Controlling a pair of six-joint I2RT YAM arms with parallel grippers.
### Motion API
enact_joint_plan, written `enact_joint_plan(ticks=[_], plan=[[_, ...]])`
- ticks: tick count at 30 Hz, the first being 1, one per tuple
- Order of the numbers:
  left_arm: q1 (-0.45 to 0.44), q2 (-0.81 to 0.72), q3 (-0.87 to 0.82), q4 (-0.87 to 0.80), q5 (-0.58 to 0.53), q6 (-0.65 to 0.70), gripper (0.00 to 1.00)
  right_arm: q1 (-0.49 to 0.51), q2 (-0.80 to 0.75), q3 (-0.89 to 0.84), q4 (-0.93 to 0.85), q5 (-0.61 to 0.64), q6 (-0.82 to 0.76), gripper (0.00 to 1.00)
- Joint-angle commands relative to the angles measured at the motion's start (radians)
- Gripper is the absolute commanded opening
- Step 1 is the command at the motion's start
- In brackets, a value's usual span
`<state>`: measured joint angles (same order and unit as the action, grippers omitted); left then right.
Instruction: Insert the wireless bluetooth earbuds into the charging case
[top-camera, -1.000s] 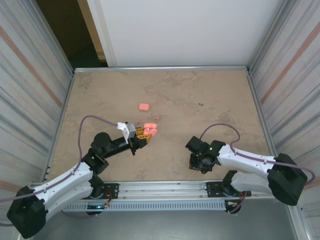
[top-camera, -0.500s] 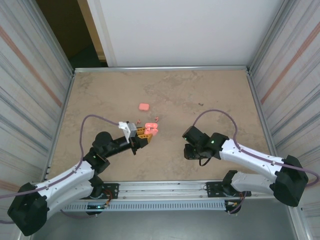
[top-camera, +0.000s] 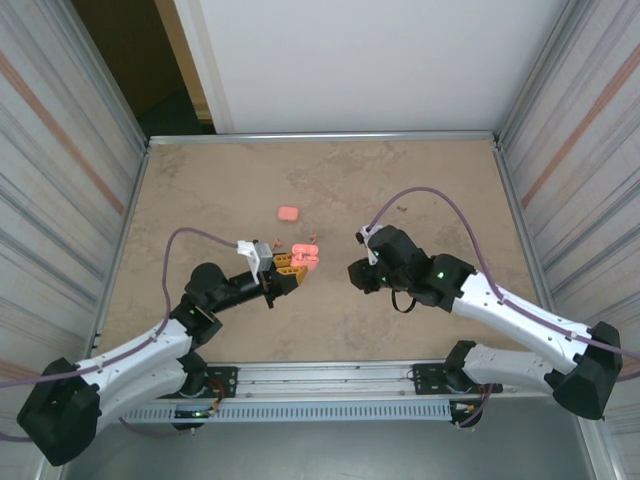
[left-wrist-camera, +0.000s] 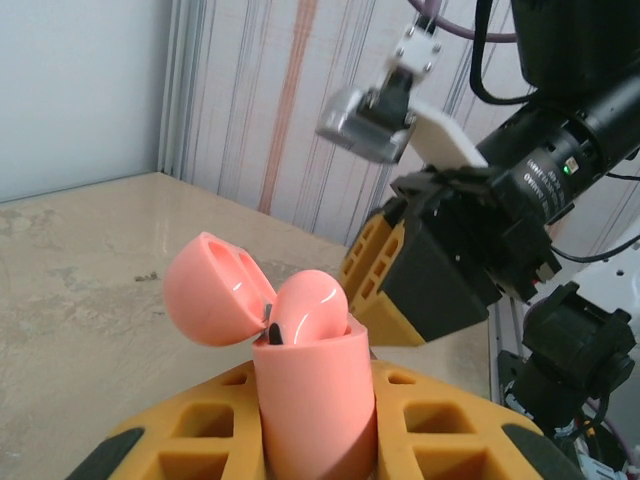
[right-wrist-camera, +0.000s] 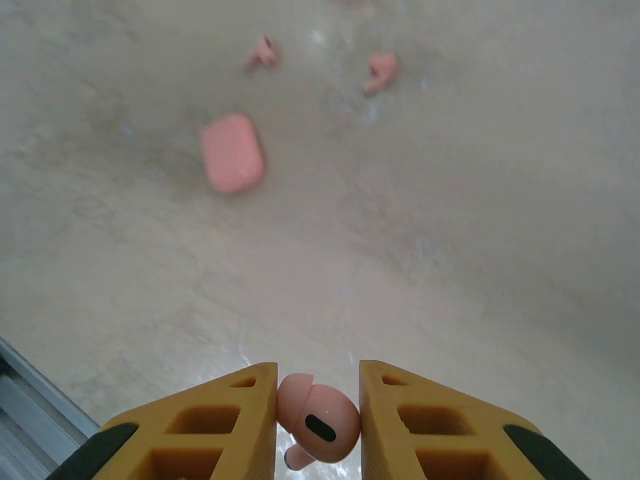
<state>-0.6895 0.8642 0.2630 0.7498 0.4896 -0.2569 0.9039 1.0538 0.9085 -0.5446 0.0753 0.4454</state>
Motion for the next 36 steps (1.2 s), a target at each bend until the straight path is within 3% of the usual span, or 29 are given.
enact_joint_plan(ticks=[1, 14, 36], plan=[[-0.006, 0.009, -0.006, 0.073, 0.023, -0.034, 0.00, 0.007, -0.028, 0.059, 0.086, -0.018, -0.120, 0.26], [-0.008, 0.057, 0.006, 0.137, 0.041, -0.081, 0.00, 0.020, -0.033, 0.130, 0.232, -0.112, -0.227, 0.26], [-0.016, 0.081, 0.018, 0.165, 0.043, -0.085, 0.00, 0.069, 0.063, 0.168, 0.273, -0.075, -0.259, 0.26]])
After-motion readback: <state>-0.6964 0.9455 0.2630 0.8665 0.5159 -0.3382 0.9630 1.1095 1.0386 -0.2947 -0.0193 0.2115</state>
